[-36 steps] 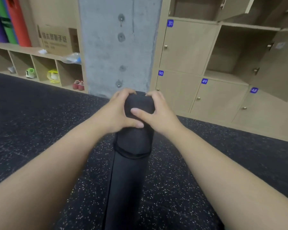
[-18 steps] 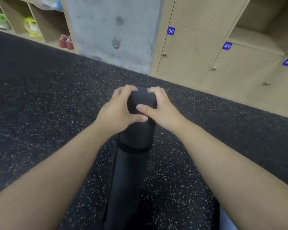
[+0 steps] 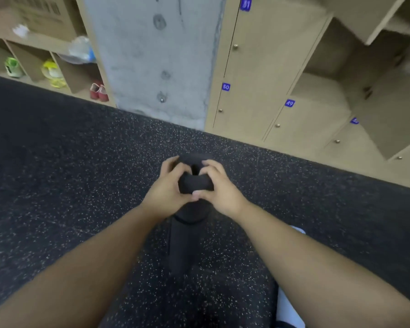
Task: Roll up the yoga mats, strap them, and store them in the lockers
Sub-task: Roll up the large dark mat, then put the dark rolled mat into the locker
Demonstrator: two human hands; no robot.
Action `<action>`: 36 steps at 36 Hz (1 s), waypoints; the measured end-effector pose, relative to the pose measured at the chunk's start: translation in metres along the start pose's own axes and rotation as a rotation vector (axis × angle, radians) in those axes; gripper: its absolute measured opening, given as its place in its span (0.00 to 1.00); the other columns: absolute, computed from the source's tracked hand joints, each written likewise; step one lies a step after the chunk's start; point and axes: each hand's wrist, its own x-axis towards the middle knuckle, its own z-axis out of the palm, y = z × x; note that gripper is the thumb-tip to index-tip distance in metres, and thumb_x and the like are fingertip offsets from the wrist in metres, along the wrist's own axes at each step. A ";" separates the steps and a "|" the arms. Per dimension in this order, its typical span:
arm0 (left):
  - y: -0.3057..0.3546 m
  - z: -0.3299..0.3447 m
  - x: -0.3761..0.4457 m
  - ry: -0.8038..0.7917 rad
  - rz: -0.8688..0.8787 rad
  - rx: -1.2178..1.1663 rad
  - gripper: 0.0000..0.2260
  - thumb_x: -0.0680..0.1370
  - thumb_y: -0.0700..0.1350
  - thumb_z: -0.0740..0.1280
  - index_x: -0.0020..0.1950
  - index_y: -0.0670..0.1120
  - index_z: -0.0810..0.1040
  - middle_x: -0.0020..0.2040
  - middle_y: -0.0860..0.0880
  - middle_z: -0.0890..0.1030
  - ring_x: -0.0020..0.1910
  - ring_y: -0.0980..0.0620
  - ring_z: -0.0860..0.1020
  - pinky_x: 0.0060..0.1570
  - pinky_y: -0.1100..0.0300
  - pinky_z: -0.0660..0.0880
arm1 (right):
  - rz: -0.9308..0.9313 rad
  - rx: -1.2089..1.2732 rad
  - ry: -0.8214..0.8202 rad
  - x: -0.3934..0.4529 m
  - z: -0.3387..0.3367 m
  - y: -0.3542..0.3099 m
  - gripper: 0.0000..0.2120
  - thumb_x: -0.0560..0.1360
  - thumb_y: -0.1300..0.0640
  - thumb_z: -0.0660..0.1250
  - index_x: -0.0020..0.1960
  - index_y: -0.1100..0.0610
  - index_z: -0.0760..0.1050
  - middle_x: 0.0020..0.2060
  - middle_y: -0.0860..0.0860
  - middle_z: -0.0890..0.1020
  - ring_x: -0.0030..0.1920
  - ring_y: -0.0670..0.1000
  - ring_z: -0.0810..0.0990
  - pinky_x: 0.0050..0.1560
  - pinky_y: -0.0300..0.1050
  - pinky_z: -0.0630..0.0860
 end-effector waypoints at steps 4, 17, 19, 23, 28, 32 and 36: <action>0.077 -0.073 0.003 0.037 0.084 0.022 0.20 0.70 0.47 0.77 0.56 0.51 0.71 0.74 0.53 0.52 0.63 0.61 0.58 0.62 0.62 0.64 | -0.095 -0.088 0.088 -0.003 -0.061 -0.082 0.17 0.73 0.57 0.74 0.57 0.58 0.72 0.71 0.46 0.61 0.63 0.39 0.61 0.66 0.39 0.61; 0.239 -0.242 0.029 -0.029 0.274 -0.215 0.48 0.71 0.40 0.76 0.77 0.54 0.45 0.70 0.61 0.57 0.71 0.62 0.59 0.72 0.55 0.61 | -0.251 -0.095 0.383 -0.014 -0.220 -0.270 0.14 0.74 0.61 0.72 0.57 0.59 0.72 0.67 0.43 0.64 0.61 0.32 0.62 0.58 0.20 0.56; 0.248 -0.245 0.036 -0.043 0.331 -0.198 0.49 0.70 0.40 0.77 0.76 0.57 0.45 0.71 0.63 0.59 0.70 0.66 0.61 0.71 0.60 0.62 | -0.270 -0.084 0.451 -0.013 -0.230 -0.276 0.13 0.74 0.62 0.72 0.56 0.59 0.73 0.66 0.44 0.66 0.63 0.34 0.62 0.59 0.19 0.54; 0.266 -0.235 0.061 -0.023 0.345 -0.179 0.56 0.68 0.41 0.78 0.77 0.54 0.36 0.72 0.61 0.58 0.70 0.62 0.63 0.67 0.62 0.64 | -0.277 -0.043 0.524 -0.004 -0.247 -0.279 0.13 0.74 0.61 0.72 0.56 0.55 0.72 0.64 0.46 0.67 0.65 0.37 0.63 0.62 0.22 0.56; 0.287 -0.223 0.105 0.055 0.360 -0.194 0.58 0.64 0.48 0.80 0.77 0.60 0.37 0.74 0.57 0.62 0.71 0.57 0.66 0.67 0.54 0.69 | -0.246 0.018 0.566 0.018 -0.280 -0.264 0.15 0.75 0.59 0.71 0.58 0.49 0.71 0.66 0.45 0.64 0.61 0.27 0.63 0.58 0.19 0.56; 0.306 -0.215 0.142 0.146 0.355 -0.186 0.54 0.58 0.59 0.77 0.70 0.72 0.40 0.72 0.62 0.66 0.67 0.57 0.71 0.63 0.52 0.73 | -0.264 0.085 0.575 0.040 -0.318 -0.243 0.27 0.75 0.58 0.72 0.70 0.50 0.66 0.69 0.39 0.61 0.70 0.37 0.62 0.68 0.28 0.61; 0.329 -0.212 0.190 0.185 0.374 -0.212 0.54 0.60 0.57 0.79 0.71 0.72 0.42 0.69 0.67 0.67 0.67 0.60 0.70 0.64 0.54 0.72 | -0.253 0.277 0.527 0.071 -0.360 -0.219 0.46 0.74 0.58 0.73 0.79 0.47 0.45 0.63 0.25 0.61 0.62 0.34 0.70 0.52 0.21 0.69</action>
